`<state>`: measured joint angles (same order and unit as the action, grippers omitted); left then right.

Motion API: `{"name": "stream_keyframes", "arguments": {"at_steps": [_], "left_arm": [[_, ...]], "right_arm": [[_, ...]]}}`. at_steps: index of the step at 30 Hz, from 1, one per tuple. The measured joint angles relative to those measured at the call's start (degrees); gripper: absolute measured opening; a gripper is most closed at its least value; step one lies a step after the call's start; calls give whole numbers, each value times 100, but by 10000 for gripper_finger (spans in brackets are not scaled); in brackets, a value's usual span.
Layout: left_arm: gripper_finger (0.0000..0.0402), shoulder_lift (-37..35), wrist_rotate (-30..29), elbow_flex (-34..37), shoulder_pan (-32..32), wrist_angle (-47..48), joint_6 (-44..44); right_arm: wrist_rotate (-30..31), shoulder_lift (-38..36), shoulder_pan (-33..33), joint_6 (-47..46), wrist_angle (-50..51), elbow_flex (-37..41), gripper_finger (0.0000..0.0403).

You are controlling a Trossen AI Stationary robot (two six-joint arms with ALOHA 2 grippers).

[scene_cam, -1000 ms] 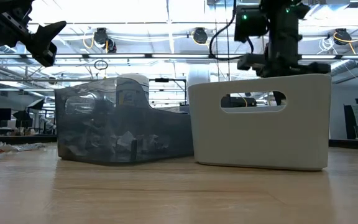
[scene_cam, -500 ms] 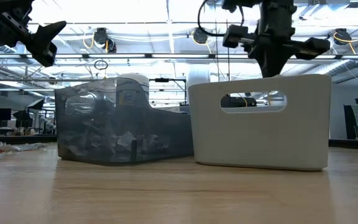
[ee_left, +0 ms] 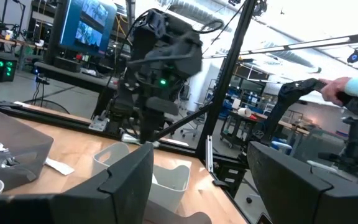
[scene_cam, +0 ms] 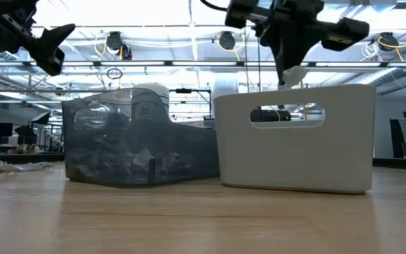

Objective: Pick & Place First Aid Supplies
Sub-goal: Put the green bandage into the bottom gray bin

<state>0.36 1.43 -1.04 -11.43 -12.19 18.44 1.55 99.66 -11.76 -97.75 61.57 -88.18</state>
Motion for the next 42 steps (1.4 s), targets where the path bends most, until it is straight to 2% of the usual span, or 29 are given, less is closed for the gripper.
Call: {"name": "stream_keyframes", "arguments": {"at_steps": [8,19,23,26,36,39,42], "left_arm": [[267,0,0,-1,0,2,0],[267,0,0,-2,-1,0,-1],[267,0,0,-2,-1,0,0],[267,0,0,-2,-1,0,0],[267,0,0,-1,0,0,-2],[267,0,0,-2,1,0,-1],[267,0,0,-2,0,-2,0]], "right_arm": [[-32,547,-357,-360,-312,-178,0],[-172,1158,-449,-271,-677,-175,0],[-13,1180,-449,-119,-719,-167,8],[0,1176,-447,-118,-731,-167,38],[22,1145,-424,-70,-672,-167,193],[125,991,-346,-59,-393,-167,208],[256,788,-221,-15,-90,-167,206]]}}
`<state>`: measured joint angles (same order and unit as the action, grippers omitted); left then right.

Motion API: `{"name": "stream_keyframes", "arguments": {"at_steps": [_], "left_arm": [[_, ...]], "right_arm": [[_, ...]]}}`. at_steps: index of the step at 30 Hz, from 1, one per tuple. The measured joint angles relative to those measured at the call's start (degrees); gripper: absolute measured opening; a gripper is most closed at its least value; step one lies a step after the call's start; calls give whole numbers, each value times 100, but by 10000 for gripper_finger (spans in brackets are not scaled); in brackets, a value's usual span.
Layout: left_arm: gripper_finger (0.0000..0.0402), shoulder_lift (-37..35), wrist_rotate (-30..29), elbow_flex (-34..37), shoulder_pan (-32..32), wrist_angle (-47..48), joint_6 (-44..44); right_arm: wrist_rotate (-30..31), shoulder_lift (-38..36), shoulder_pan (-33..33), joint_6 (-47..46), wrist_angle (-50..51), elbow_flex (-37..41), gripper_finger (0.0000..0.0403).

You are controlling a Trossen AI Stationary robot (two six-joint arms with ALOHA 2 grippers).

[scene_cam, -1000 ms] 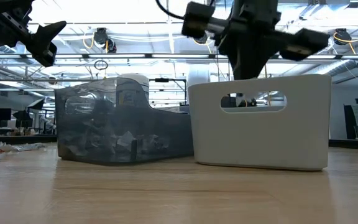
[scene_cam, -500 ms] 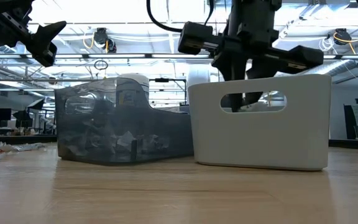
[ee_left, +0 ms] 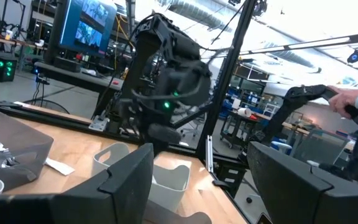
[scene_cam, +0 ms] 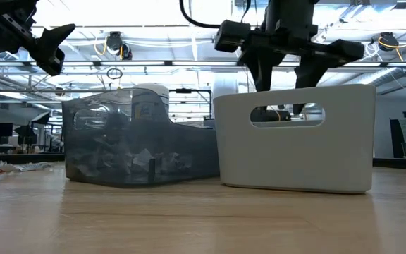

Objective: Pick & Place First Aid Supplies
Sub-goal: Put the green bandage into the bottom gray bin

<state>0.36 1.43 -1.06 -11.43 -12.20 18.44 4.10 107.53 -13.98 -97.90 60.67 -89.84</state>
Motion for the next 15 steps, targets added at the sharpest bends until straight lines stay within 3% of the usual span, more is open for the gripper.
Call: {"name": "stream_keyframes", "arguments": {"at_steps": [7,15], "left_arm": [[267,0,0,0,-1,2,-1],[267,0,0,2,-2,2,-2]], "right_arm": [[356,-317,359,470,438,0,190],[356,-552,888,1225,634,94,182]]}}
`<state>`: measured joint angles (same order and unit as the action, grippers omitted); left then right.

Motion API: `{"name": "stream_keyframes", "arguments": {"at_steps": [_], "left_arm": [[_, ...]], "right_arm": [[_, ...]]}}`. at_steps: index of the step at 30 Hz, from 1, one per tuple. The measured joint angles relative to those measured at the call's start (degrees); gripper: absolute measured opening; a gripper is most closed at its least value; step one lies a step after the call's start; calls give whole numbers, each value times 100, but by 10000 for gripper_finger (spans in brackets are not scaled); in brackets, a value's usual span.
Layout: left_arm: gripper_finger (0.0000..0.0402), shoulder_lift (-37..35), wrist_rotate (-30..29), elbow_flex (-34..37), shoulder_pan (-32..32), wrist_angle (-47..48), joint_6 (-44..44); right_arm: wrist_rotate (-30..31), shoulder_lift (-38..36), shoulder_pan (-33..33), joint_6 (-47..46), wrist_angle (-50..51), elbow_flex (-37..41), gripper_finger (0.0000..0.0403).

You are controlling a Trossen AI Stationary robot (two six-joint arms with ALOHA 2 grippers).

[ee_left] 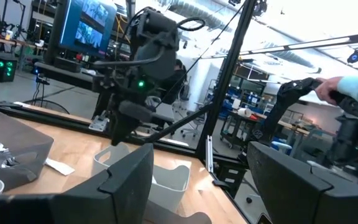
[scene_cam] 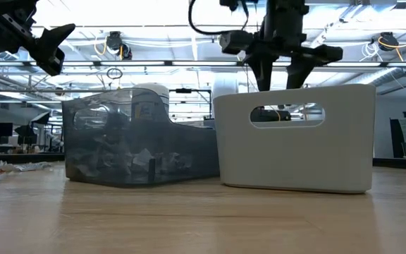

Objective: Pick & Place First Aid Supplies
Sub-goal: Put the green bandage into the bottom gray bin

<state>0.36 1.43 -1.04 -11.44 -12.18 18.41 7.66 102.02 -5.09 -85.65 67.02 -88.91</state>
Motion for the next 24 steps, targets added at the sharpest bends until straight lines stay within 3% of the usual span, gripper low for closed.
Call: {"name": "stream_keyframes", "arguments": {"at_steps": [24], "left_arm": [[267,0,0,-1,0,1,1]], "right_arm": [[121,-332,1608,1295,116,290,182]]}}
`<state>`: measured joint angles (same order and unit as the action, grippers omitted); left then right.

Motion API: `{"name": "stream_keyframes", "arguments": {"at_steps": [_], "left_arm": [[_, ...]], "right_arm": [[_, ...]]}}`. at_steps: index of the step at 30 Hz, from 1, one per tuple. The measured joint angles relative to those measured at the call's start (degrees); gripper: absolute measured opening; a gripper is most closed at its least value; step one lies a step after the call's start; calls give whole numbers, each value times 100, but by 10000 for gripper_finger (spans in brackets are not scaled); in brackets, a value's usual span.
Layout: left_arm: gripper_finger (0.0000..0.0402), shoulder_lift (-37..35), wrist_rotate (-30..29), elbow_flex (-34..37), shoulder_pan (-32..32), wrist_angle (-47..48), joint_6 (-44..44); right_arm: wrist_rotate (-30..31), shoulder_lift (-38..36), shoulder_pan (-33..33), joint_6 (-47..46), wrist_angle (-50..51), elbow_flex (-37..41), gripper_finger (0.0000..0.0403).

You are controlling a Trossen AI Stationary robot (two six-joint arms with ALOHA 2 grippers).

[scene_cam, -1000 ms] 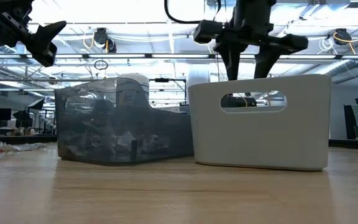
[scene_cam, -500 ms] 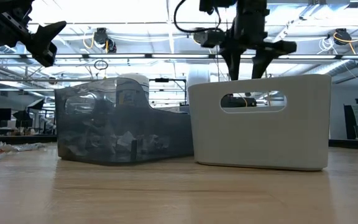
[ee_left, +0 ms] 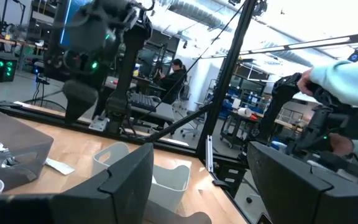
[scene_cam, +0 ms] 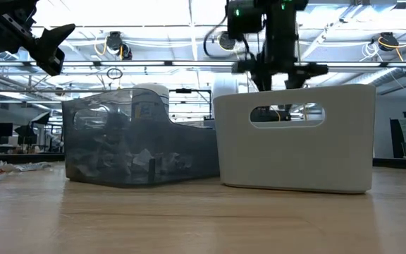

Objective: Pick & Place First Aid Supplies
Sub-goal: Put the green bandage into the bottom gray bin

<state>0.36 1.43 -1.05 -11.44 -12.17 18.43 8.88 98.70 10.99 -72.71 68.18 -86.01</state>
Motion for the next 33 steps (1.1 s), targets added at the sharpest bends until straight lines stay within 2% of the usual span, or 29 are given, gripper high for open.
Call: {"name": "stream_keyframes", "arguments": {"at_steps": [7,22,33], "left_arm": [[267,0,0,-1,2,-2,1],[267,0,0,0,1,-2,-1],[267,0,0,-1,0,-2,0]], "right_arm": [[5,3,160,112,-310,493,183],[-172,8,375,137,-1615,1649,183],[-641,8,540,340,-2488,2301,183]]}}
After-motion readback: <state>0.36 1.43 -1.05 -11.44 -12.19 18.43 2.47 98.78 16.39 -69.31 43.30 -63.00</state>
